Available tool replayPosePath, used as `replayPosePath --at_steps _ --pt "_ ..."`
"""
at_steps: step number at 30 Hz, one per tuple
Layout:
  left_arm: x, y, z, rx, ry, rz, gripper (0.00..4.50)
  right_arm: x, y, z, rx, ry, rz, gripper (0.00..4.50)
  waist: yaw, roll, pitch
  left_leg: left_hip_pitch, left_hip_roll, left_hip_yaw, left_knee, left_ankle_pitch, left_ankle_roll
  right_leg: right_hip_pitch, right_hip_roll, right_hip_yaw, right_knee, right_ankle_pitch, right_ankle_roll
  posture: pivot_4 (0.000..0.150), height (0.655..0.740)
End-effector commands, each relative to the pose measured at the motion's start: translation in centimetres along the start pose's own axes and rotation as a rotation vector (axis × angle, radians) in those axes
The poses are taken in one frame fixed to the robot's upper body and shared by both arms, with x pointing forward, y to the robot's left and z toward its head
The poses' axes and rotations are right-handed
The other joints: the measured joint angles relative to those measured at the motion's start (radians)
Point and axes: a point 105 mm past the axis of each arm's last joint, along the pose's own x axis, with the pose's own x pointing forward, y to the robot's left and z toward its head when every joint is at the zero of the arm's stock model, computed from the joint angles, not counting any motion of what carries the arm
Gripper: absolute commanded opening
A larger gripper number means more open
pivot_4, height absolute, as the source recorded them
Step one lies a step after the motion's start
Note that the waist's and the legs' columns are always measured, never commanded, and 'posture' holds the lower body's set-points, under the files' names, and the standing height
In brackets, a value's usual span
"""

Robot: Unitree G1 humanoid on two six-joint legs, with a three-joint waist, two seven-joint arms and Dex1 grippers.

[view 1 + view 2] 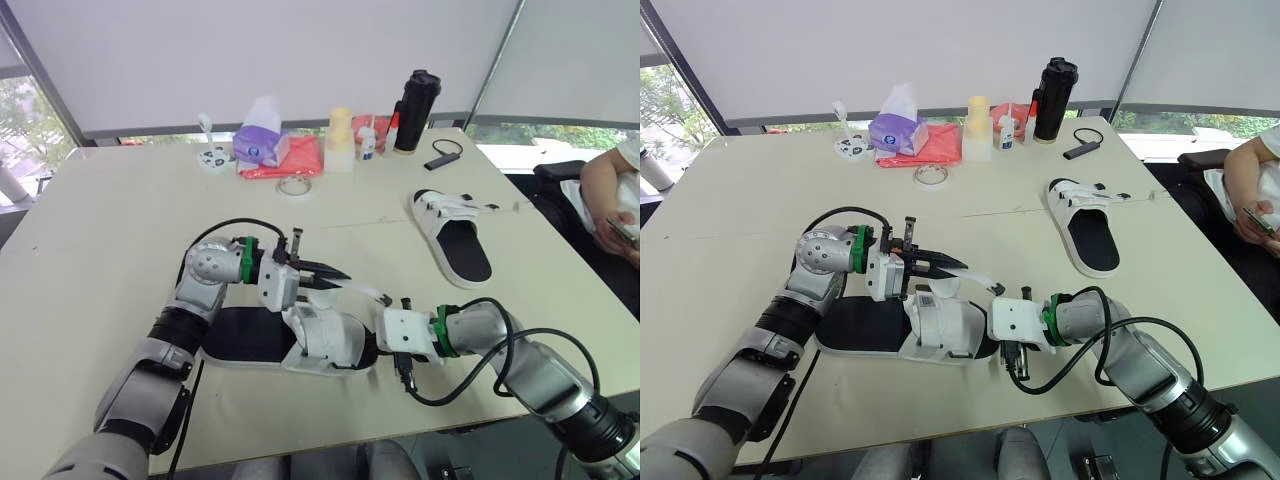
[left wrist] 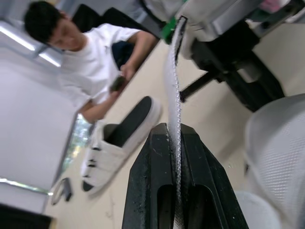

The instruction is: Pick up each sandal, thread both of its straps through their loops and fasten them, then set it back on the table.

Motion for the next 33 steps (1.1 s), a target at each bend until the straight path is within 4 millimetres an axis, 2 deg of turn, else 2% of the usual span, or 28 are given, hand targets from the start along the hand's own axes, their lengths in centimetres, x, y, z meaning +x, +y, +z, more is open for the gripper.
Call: replayPosePath --at_steps 1,12,14,21,26,30,31,32,33 --pt "0.0 1.8 1.4 0.107 -0.056 0.075 0.08 0.1 0.2 -4.3 0.091 0.165 0.000 0.00 0.000 0.000 0.000 0.000 0.000 0.000 0.000 0.000 0.000 0.000 0.000 0.000 0.000 0.000 0.000 0.150 0.7400" --pt "0.2 2.0 3.4 0.235 -0.161 0.109 0.08 -0.1 0.1 -4.4 0.082 0.170 0.006 0.00 0.001 0.000 0.000 0.000 0.000 0.000 0.001 0.000 0.000 0.000 0.000 0.000 0.000 0.000 0.000 0.150 0.7400" --pt "0.6 1.1 4.4 0.294 -0.209 0.054 0.08 -0.1 0.0 -4.4 0.077 0.172 0.008 0.00 0.000 0.000 0.000 0.000 0.000 0.000 0.001 0.000 0.000 0.000 0.000 0.000 0.000 0.000 0.000 0.150 0.7400" --pt "1.2 -0.8 6.0 0.390 -0.314 -0.045 0.08 0.0 -0.2 -4.4 0.068 0.171 0.014 0.00 0.001 0.000 0.000 0.000 0.000 0.000 0.001 0.000 0.000 0.000 0.000 0.000 0.000 0.000 0.000 0.150 0.7400" --pt "1.0 -3.1 6.2 0.428 -0.347 -0.169 0.08 0.0 -0.2 -4.4 0.065 0.170 0.017 0.00 0.000 0.000 0.000 -0.001 0.001 0.000 0.001 0.000 0.000 0.000 0.000 0.000 0.000 0.000 0.000 0.150 0.7400" --pt "1.0 -3.5 6.0 0.419 -0.349 -0.192 0.08 0.0 -0.1 -4.4 0.066 0.170 0.017 0.00 0.001 0.001 0.000 -0.001 0.001 0.000 0.001 0.000 0.000 0.000 0.000 0.000 0.000 0.000 0.000 0.150 0.7400" --pt "1.0 -3.5 5.9 0.412 -0.345 -0.197 0.64 0.0 -0.1 -4.4 0.066 0.169 0.017 0.00 0.001 0.001 0.000 -0.001 0.001 0.000 0.001 0.000 0.000 0.000 0.000 0.000 0.000 0.000 0.000 0.150 0.7400" --pt "1.0 -3.6 5.8 0.398 -0.337 -0.208 0.89 0.0 0.0 -4.3 0.067 0.169 0.016 0.00 0.002 0.001 0.000 -0.001 0.001 0.000 0.001 0.000 0.000 0.000 0.000 0.000 0.000 0.000 0.000 0.150 0.7400" --pt "1.0 -3.7 5.7 0.389 -0.332 -0.215 1.34 0.0 0.0 -4.3 0.068 0.169 0.016 0.00 0.003 0.001 0.000 -0.001 0.001 0.000 0.001 0.000 0.000 0.000 0.000 0.000 0.000 0.000 0.000 0.150 0.7400"
